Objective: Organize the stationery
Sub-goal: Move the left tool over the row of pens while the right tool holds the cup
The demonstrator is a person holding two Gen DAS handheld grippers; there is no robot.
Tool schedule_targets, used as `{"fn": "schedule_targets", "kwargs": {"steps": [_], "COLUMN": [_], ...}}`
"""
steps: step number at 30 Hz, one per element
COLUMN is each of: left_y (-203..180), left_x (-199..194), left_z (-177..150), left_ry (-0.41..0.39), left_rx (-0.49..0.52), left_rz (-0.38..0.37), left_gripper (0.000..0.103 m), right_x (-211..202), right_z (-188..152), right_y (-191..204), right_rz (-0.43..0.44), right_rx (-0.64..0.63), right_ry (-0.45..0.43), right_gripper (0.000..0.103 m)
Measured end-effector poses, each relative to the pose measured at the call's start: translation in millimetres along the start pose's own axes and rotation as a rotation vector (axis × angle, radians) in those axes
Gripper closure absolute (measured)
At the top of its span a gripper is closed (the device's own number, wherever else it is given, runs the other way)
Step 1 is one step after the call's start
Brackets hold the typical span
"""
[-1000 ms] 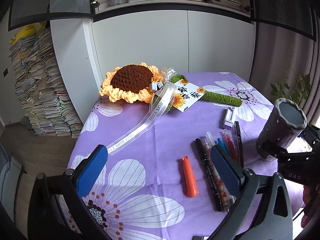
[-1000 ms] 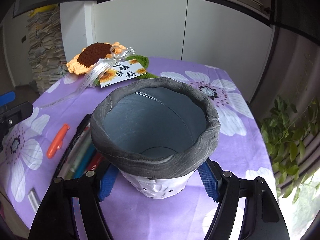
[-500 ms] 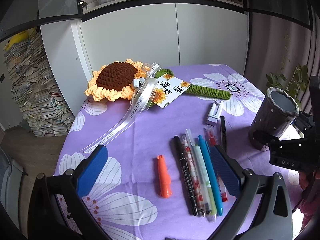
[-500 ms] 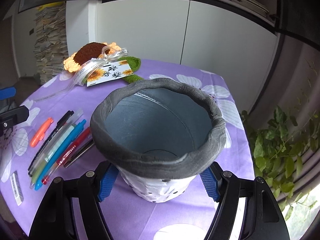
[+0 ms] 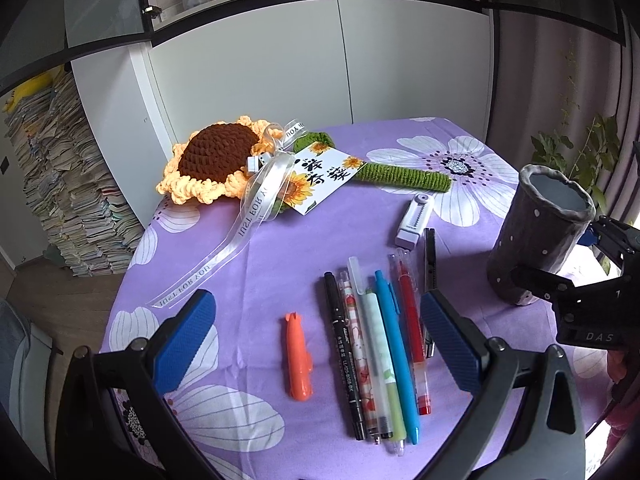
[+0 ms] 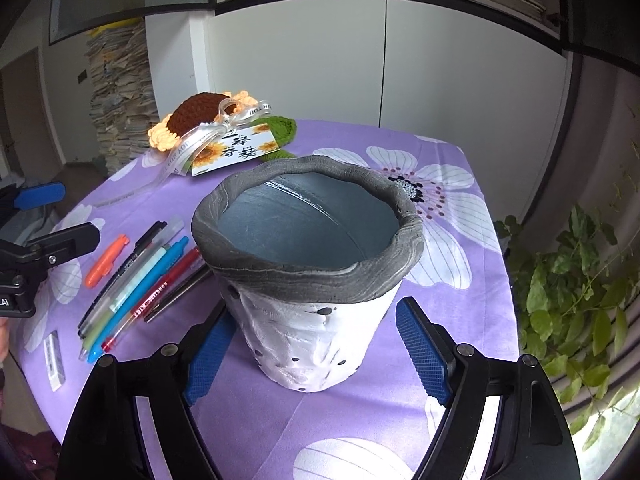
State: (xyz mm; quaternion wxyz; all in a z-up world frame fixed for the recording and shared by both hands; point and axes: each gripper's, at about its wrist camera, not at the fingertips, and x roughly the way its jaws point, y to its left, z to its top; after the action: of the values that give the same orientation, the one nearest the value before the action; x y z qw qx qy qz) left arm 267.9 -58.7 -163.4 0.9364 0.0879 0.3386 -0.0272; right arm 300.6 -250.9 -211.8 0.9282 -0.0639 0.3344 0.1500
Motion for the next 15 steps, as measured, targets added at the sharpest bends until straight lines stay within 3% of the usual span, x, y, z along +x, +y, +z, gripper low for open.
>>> {"fn": "schedule_targets", "kwargs": {"steps": [2,7,12,15], "left_y": [0,10,11,19], "left_x": [3,22,40,50], "left_z": [1,6,11,13], "left_ry": [0.008,0.071,0.122,0.169], "left_rx": [-0.004,-0.077,-0.082,-0.127], "left_rz": [0.003,-0.012,0.018,-0.001], "left_gripper": [0.001,0.006,0.027,0.041], "right_x": [1,1,1,1], "right_z": [1,2,1,1], "right_y": [1,5,5,5], "right_rz": [0.007,-0.014,-0.018,-0.017], "right_rx": [-0.009,-0.024,-0.025,-0.028], "right_ry": [-0.004,-0.01,-0.011,-0.014], "right_gripper": [0.03,0.03,0.03,0.03]}}
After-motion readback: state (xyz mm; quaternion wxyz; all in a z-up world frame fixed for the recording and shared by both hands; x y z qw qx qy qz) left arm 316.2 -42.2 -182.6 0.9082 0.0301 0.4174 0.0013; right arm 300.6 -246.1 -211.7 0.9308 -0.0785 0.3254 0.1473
